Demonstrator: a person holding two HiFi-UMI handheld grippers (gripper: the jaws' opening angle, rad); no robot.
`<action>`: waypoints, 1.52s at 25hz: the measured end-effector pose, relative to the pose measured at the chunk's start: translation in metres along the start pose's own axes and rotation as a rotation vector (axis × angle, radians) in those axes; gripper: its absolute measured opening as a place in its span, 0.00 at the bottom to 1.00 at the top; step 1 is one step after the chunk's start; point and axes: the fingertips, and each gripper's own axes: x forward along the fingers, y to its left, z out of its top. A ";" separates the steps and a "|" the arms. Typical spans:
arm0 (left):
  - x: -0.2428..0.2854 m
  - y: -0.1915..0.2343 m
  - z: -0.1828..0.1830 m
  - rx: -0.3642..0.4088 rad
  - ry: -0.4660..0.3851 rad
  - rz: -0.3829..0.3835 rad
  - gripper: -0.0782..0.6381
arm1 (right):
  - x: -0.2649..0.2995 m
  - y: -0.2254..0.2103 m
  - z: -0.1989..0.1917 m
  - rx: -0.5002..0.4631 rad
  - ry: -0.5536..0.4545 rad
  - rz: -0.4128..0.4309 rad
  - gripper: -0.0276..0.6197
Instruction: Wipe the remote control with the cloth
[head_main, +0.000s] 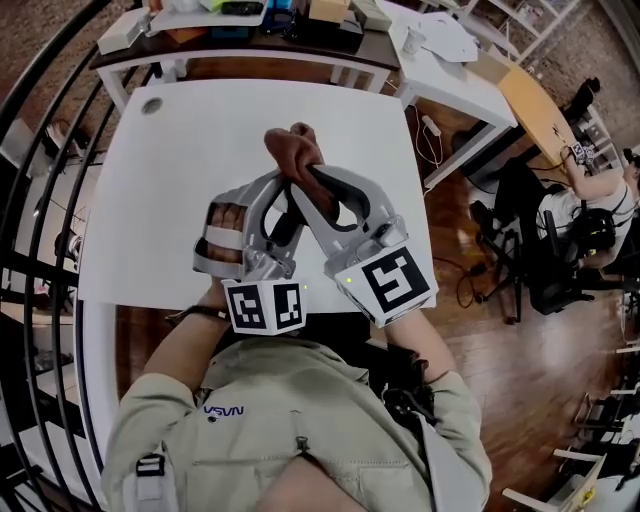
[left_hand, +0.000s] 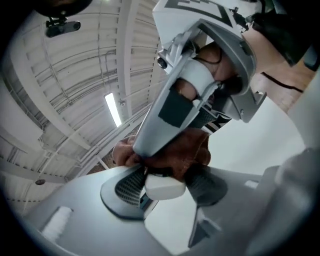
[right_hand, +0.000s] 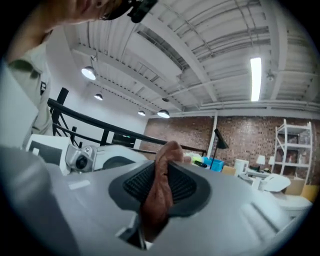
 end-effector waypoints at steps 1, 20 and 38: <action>-0.001 0.003 -0.001 -0.038 -0.011 0.000 0.47 | -0.003 -0.005 0.001 0.024 -0.015 -0.011 0.17; 0.002 0.061 -0.008 -0.903 -0.298 -0.130 0.44 | -0.022 -0.070 -0.077 0.401 0.048 -0.163 0.17; -0.003 0.026 -0.017 -1.350 -0.265 -0.371 0.33 | -0.025 -0.044 -0.054 0.405 -0.128 -0.183 0.17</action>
